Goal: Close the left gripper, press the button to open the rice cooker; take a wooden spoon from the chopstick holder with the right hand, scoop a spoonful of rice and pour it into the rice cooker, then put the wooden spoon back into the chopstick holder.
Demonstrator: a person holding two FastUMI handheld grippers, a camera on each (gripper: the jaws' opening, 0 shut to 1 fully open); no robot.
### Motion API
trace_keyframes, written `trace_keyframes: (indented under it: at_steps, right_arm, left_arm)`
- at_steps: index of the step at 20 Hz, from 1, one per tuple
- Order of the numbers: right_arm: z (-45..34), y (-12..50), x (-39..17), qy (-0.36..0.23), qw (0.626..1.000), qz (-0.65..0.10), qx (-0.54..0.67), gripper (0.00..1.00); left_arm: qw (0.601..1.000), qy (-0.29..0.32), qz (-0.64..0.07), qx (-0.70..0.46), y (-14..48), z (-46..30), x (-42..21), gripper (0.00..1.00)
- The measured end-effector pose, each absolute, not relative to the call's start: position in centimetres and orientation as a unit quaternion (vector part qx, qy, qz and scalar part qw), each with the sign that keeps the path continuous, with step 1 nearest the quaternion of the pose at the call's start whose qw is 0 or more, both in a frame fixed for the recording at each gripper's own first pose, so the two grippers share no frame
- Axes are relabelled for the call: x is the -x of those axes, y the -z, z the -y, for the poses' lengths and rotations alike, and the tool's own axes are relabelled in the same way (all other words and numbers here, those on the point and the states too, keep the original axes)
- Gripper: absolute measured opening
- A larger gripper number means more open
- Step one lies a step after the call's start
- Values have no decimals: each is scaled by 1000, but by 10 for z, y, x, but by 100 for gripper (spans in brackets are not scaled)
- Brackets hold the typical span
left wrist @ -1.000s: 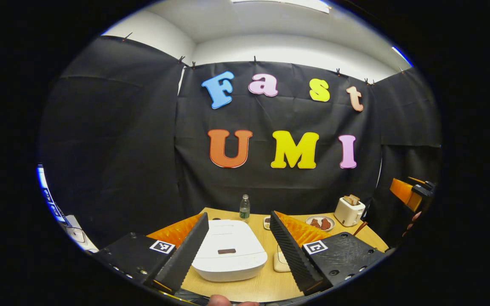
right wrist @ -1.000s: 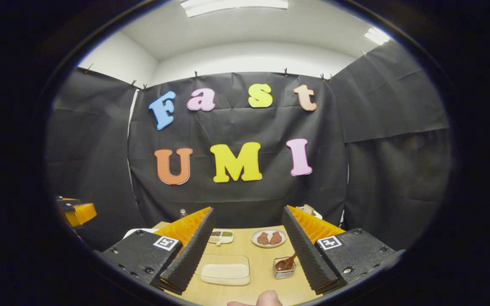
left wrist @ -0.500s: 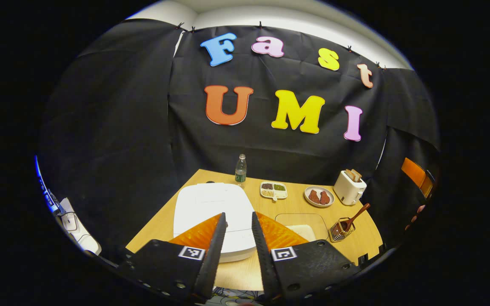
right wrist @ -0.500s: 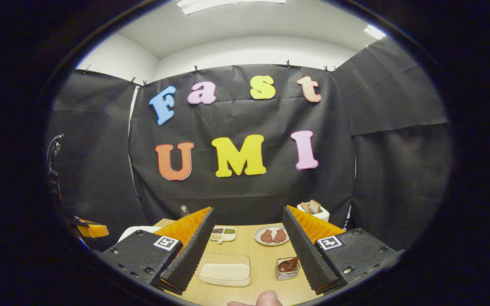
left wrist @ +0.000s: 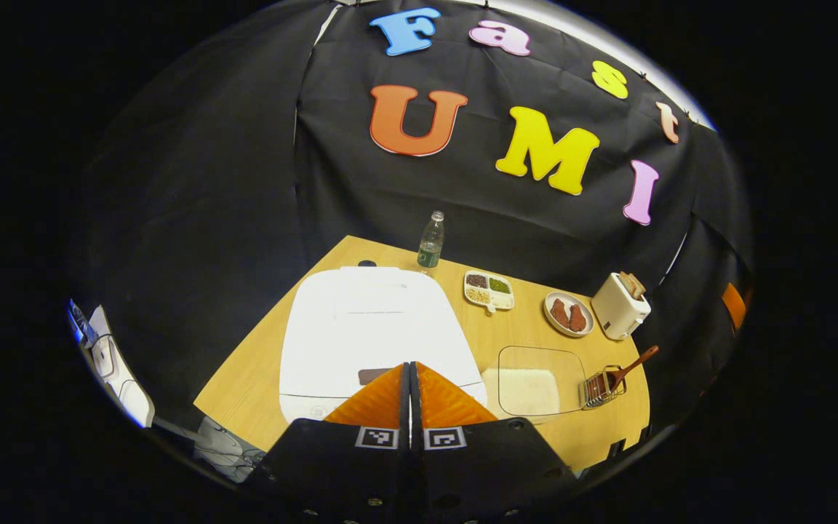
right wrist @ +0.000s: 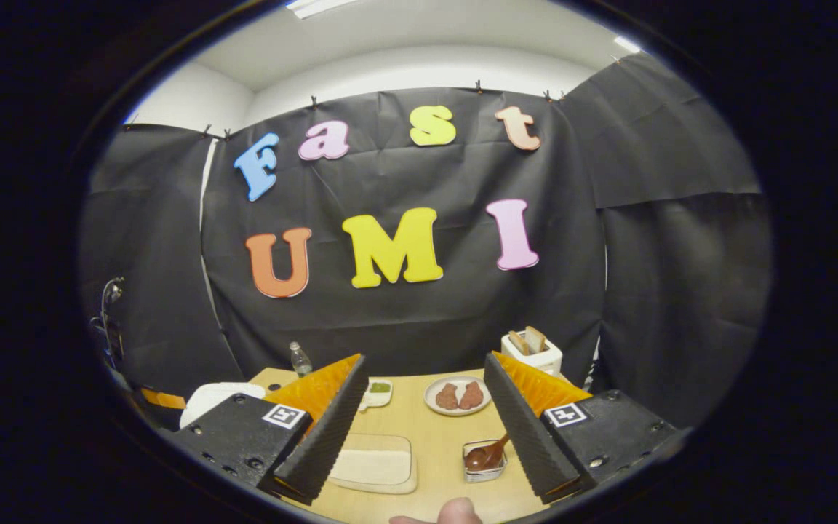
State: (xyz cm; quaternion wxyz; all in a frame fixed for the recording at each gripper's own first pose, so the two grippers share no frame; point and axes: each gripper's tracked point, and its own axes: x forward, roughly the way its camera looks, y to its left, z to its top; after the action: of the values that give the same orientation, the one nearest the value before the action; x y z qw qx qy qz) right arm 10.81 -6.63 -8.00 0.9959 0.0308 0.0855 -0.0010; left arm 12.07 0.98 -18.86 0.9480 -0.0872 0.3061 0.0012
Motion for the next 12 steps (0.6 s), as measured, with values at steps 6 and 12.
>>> trace_keyframes:
  at_steps: [6, 12]
  right_arm:
    - [72, 97, -123, 2, 994, -109, -24, 96]
    - [65, 102, -132, -9, 993, -115, -18, 96]
  left_arm:
    - [928, -14, -356, 112, 234, -25, -138, 0]
    - [927, -21, -360, 106, 244, -33, -145, 0]
